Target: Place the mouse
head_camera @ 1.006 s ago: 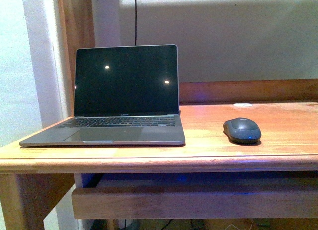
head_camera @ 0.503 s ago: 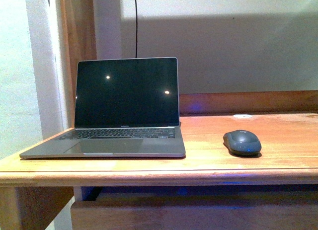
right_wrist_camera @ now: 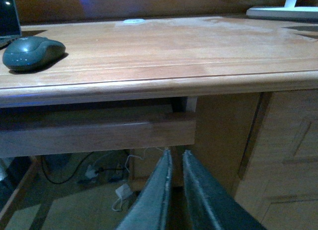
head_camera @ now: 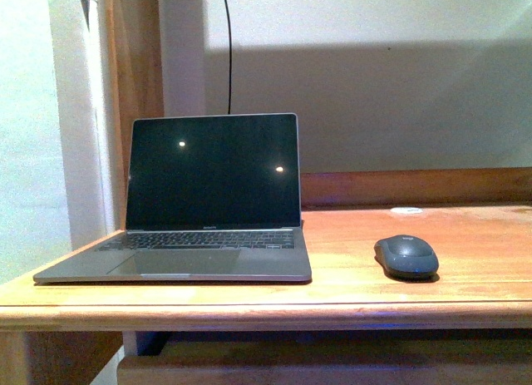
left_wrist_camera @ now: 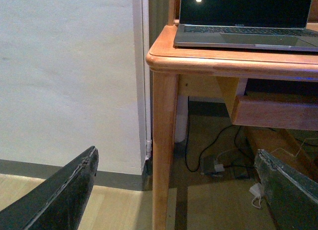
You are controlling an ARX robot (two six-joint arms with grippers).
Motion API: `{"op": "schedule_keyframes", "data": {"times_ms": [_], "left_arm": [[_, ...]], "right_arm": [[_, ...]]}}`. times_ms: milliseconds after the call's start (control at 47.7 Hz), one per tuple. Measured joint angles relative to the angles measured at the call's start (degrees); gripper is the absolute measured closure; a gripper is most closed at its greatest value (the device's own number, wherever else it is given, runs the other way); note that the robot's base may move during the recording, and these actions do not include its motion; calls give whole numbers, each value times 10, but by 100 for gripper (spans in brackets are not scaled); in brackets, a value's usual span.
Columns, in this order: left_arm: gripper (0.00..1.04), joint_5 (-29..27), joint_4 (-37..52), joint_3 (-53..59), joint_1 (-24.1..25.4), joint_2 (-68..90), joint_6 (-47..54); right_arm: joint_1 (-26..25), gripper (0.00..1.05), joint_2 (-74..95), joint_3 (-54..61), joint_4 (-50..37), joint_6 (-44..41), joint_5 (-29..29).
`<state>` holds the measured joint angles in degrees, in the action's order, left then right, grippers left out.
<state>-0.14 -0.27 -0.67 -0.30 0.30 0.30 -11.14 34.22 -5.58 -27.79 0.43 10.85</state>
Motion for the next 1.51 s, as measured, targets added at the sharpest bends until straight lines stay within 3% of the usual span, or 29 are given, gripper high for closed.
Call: {"op": "schedule_keyframes", "data": {"times_ms": [63,230,293,356,524,1090,1194,1446,1509], "left_arm": [[8,0,0,0,0,0,0],[8,0,0,0,0,0,0],[8,0,0,0,0,0,0],[8,0,0,0,0,0,0],[8,0,0,0,0,0,0],[8,0,0,0,0,0,0],[8,0,0,0,0,0,0],[8,1,0,0,0,0,0],[8,1,0,0,0,0,0]], "right_arm": [[12,102,-21,7,10,-3,-12],[43,102,-72,24,45,-2,-42],[82,102,-95,30,62,-2,-96],[106,102,-115,34,76,-3,-101],[109,102,-136,47,72,-3,-107],[109,102,-241,47,176,-3,-107],[109,102,-315,47,270,-3,-107],[110,102,-339,47,277,-3,-107],[110,94,-340,47,277,-3,-107]]}}
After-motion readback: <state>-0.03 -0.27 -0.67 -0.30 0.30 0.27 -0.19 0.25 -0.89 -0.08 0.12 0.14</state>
